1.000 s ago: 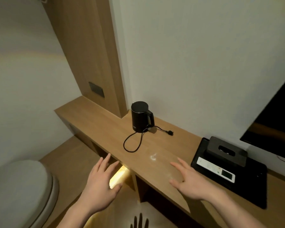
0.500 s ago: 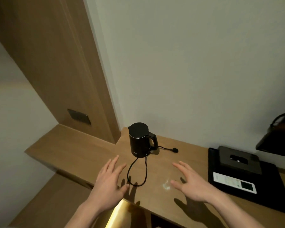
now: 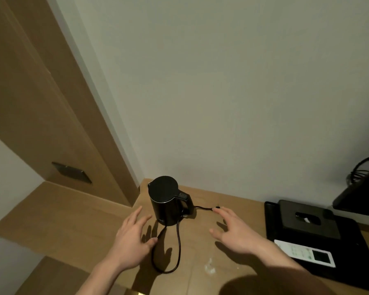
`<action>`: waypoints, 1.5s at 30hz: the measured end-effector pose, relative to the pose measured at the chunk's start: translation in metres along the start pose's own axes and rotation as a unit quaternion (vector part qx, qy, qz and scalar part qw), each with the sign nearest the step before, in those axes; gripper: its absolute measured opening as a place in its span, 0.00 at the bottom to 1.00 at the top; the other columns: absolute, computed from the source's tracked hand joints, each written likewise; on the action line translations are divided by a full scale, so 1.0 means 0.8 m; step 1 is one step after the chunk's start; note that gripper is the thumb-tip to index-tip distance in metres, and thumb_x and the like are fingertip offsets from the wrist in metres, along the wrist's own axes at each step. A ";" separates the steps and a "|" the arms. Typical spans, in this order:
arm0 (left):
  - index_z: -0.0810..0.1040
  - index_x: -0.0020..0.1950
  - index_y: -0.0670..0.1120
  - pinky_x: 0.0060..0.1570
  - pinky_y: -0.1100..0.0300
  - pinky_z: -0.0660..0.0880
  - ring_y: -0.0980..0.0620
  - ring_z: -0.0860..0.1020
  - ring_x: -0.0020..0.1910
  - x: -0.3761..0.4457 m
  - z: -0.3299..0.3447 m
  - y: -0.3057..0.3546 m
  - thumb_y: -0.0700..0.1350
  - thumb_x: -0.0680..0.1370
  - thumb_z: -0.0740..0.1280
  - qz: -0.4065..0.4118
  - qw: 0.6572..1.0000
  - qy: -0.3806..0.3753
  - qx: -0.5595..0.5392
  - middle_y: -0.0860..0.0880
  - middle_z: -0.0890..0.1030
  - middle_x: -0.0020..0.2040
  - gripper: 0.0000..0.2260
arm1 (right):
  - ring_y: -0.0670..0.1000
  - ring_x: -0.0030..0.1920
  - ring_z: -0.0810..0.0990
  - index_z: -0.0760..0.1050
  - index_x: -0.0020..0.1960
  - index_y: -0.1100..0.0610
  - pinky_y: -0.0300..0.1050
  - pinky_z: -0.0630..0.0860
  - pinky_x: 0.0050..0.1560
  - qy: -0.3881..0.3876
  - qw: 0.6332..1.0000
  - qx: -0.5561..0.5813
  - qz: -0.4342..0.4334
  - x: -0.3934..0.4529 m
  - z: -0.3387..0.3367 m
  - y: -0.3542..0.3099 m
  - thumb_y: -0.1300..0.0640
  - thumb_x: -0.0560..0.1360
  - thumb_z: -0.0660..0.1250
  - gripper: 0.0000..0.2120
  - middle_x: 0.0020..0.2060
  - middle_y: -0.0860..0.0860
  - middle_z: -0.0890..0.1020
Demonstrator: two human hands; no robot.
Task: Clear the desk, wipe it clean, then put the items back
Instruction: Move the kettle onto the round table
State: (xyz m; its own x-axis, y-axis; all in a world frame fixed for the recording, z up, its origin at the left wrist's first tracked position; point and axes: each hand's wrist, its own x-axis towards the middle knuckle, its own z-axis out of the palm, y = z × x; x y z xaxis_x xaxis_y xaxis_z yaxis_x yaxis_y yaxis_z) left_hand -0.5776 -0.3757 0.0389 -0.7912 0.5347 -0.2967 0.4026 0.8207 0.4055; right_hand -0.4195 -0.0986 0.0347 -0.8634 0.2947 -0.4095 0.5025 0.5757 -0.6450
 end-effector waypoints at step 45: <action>0.66 0.78 0.44 0.57 0.55 0.79 0.46 0.76 0.64 0.256 0.081 -0.127 0.47 0.73 0.76 -0.084 0.963 -0.192 -0.167 0.43 0.73 0.73 0.36 | 0.53 0.36 0.82 0.78 0.53 0.57 0.52 0.81 0.39 0.201 0.920 0.319 0.105 0.079 0.087 -0.089 0.57 0.81 0.69 0.03 0.41 0.58 0.83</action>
State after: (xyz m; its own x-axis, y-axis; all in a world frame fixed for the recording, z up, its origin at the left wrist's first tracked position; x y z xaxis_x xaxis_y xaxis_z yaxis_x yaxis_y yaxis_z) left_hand -0.7508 -0.3367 -0.1188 -0.5774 0.4872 -0.6552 0.0616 0.8262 0.5600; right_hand -0.5067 -0.1738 0.0101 -0.6264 0.6812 -0.3789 0.4743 -0.0527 -0.8788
